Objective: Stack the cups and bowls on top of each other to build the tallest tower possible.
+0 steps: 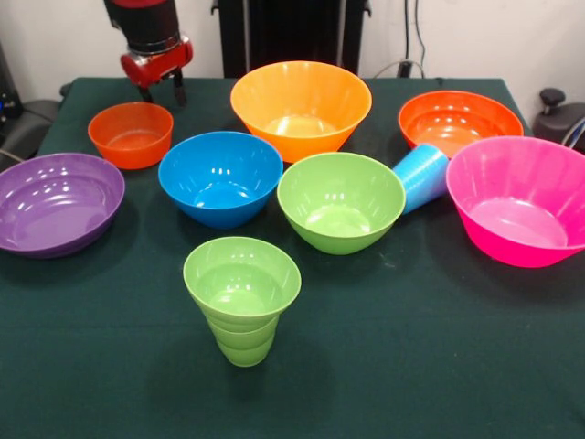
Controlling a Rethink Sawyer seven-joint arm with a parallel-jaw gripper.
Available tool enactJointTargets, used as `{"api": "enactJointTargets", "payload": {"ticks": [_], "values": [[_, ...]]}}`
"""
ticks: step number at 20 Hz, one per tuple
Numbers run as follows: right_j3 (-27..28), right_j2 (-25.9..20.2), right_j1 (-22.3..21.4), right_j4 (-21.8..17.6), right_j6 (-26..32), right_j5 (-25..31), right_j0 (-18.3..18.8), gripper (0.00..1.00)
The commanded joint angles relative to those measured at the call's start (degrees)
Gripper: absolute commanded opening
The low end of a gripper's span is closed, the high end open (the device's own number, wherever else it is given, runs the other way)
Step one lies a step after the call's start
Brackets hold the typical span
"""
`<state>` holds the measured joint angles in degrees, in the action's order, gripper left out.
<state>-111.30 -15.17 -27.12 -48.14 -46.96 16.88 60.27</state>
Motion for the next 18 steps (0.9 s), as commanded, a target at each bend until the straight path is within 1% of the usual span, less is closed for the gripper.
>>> {"api": "enactJointTargets", "payload": {"ticks": [1,3,7,9,11,13,14,15,16,18], "values": [[5.18,-1.58,-0.03,1.3,-8.81,-1.78,-1.66,1.0],[4.4,-0.86,-1.93,1.82,-8.97,-0.32,-2.13,1.0],[1.34,-0.8,-8.07,4.63,-8.45,4.06,-2.81,1.0],[0.55,-0.88,-10.15,6.21,-8.49,5.76,-3.72,1.0],[-0.11,-1.01,-11.15,7.27,-8.25,6.47,-3.79,1.0],[-1.01,-1.06,-11.42,7.94,-8.25,5.92,-3.46,1.0],[-1.52,-0.91,-11.58,8.05,-8.18,5.59,-3.05,1.0],[-1.6,-0.32,-11.65,8.06,-8.56,5.33,-3.55,1.0],[-2.24,-0.07,-12.26,7.94,-8.21,4.99,-3.01,1.0],[-3.29,0.41,-13.57,8.3,-8.49,4.75,-3.05,1.0]]}}
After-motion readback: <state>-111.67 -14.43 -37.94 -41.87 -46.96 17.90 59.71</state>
